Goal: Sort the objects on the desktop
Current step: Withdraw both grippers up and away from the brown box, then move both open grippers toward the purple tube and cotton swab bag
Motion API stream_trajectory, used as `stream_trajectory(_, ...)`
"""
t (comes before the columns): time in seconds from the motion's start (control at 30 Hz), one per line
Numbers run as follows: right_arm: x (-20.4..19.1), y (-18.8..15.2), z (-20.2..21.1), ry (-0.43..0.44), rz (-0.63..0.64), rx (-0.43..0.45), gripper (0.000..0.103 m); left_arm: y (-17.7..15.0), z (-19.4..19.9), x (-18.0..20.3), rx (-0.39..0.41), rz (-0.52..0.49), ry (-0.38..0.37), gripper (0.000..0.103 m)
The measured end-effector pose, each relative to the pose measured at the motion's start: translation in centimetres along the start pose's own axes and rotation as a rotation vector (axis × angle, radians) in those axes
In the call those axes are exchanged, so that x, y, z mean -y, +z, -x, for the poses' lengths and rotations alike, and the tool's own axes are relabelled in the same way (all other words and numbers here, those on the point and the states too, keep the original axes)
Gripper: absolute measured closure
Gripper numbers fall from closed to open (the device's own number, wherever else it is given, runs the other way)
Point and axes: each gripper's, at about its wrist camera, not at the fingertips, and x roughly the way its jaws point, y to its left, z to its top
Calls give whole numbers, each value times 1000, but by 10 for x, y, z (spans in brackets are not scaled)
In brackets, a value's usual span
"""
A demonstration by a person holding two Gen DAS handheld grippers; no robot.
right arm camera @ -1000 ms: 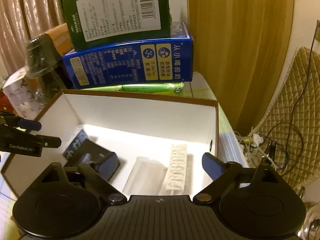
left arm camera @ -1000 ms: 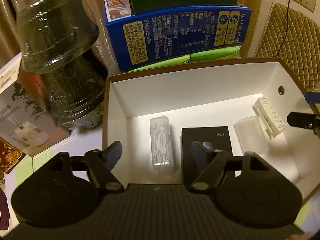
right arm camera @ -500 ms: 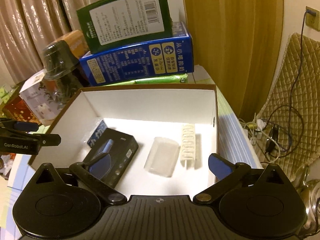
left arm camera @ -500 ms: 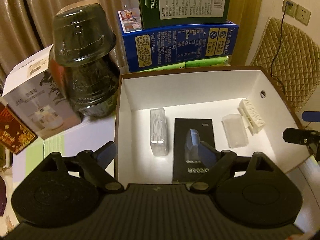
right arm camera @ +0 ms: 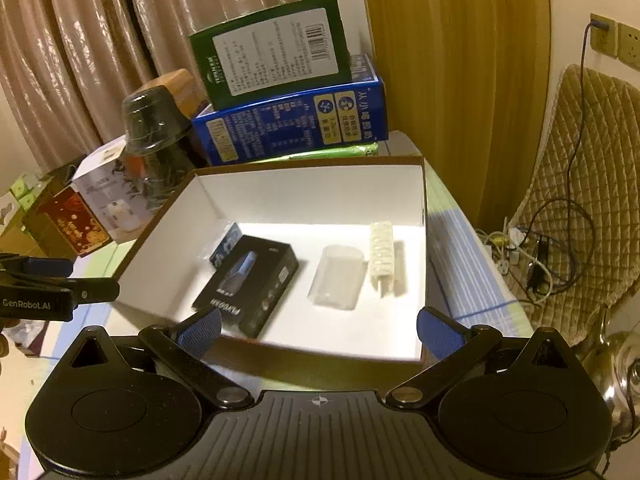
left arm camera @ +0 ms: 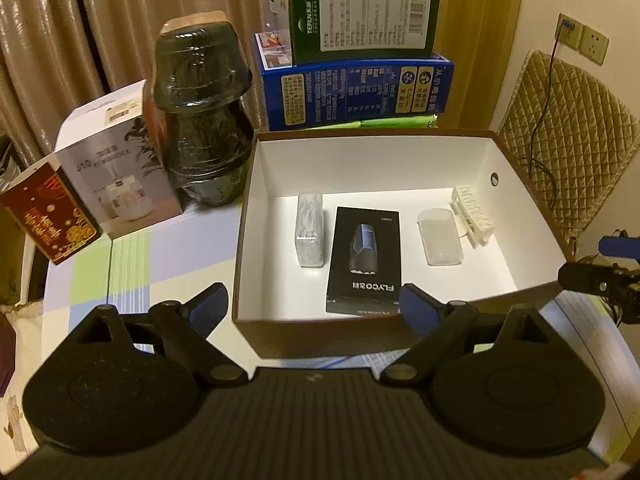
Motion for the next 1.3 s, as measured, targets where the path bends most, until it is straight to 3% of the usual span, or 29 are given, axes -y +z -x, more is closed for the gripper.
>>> stream_trajectory(0.7, -24, -54, 71, 66, 42, 6, 2, -66, 87, 13, 31, 79, 28, 12)
stream_trajectory(1.3, -35, -92, 99, 128, 118, -34, 2, -111, 126, 35, 14, 123, 44, 12)
